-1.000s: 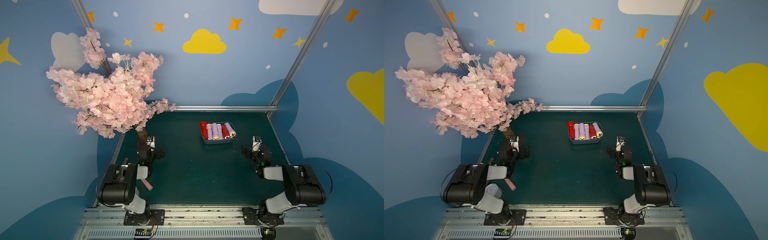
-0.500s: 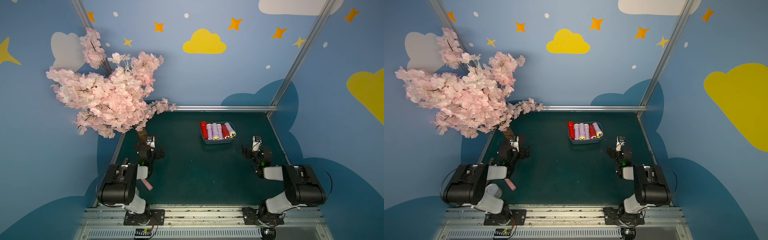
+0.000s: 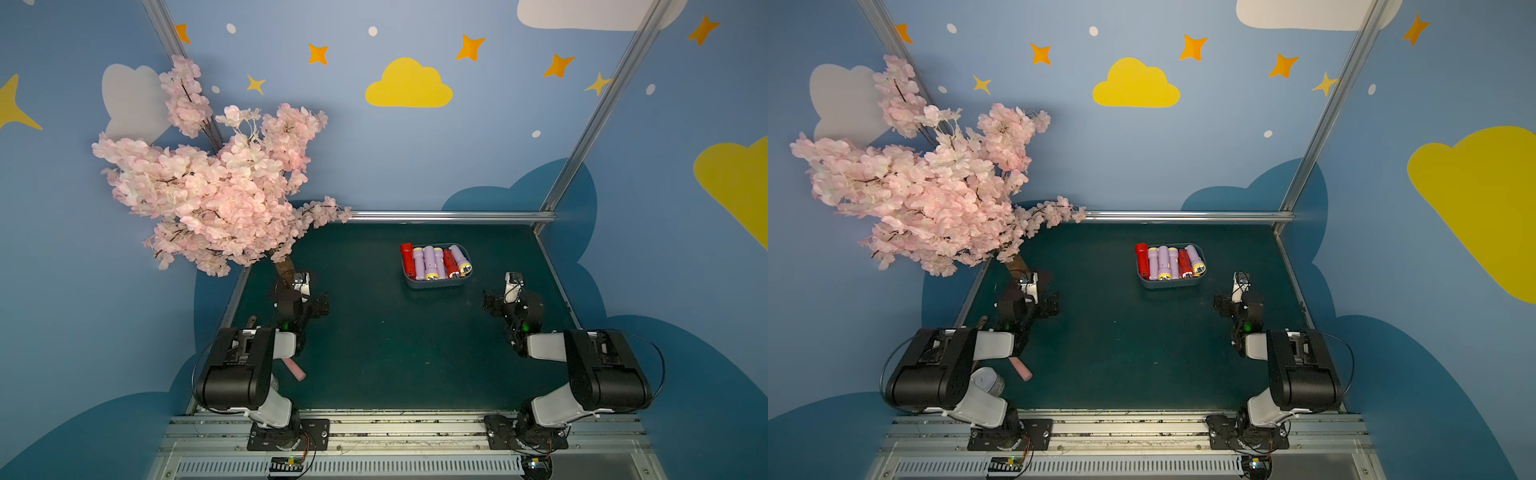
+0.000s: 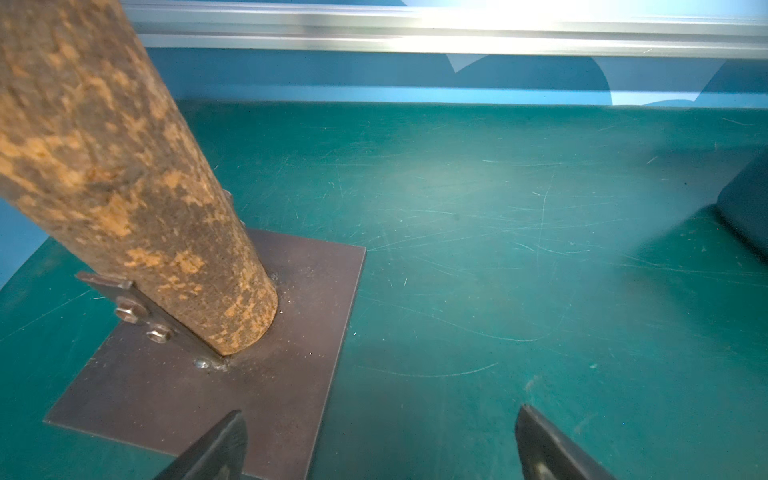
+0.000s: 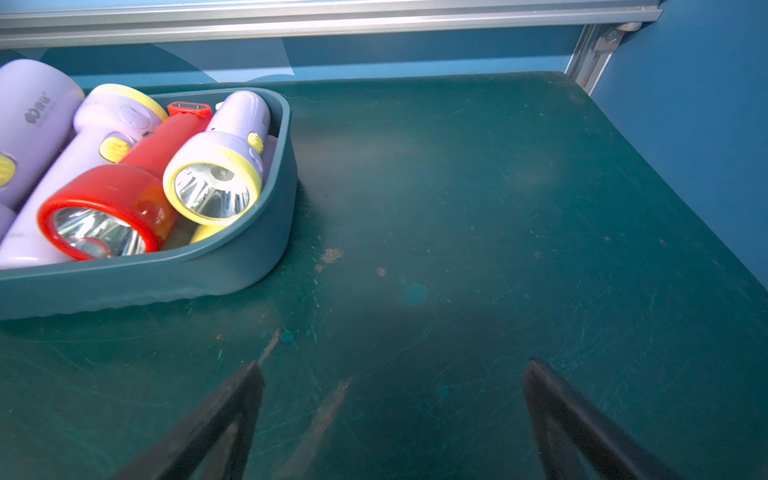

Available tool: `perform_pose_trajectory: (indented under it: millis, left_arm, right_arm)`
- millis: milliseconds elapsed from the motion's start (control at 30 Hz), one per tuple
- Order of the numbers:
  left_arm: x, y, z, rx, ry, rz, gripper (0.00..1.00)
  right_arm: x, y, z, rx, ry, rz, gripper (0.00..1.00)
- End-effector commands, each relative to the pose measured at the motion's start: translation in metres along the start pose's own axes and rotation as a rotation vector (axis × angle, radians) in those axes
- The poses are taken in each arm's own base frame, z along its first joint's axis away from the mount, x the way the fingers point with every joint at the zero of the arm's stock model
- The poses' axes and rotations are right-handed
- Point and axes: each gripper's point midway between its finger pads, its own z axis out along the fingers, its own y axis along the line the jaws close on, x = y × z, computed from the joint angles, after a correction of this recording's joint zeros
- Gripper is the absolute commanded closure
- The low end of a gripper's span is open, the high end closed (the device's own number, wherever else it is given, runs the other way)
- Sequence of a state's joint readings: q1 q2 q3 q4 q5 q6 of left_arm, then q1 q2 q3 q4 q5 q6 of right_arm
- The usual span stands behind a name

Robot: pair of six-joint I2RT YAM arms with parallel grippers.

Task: Put the flashlights into the storage boxes
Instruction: Reset both arms

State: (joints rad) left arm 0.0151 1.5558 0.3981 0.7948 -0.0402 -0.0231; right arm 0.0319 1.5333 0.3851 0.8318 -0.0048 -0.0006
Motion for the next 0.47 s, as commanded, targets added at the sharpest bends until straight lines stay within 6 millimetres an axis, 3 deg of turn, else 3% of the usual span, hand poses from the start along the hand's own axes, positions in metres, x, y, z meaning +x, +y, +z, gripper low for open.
perform_pose_trajectory:
  millis: [0,433]
  left_arm:
    - [-0.0107,0.0003,-0.0001,0.004,-0.022,-0.003,0.01]
    - [-0.0111,0.0001,-0.0009,0.005,-0.026,-0.001,0.01]
  right_arm:
    - [-0.0083,-0.0009,0.002,0.001,-0.013,0.001,0.02]
    - [-0.0085,-0.0009,0.0011,0.003,-0.017,-0.003,0.02]
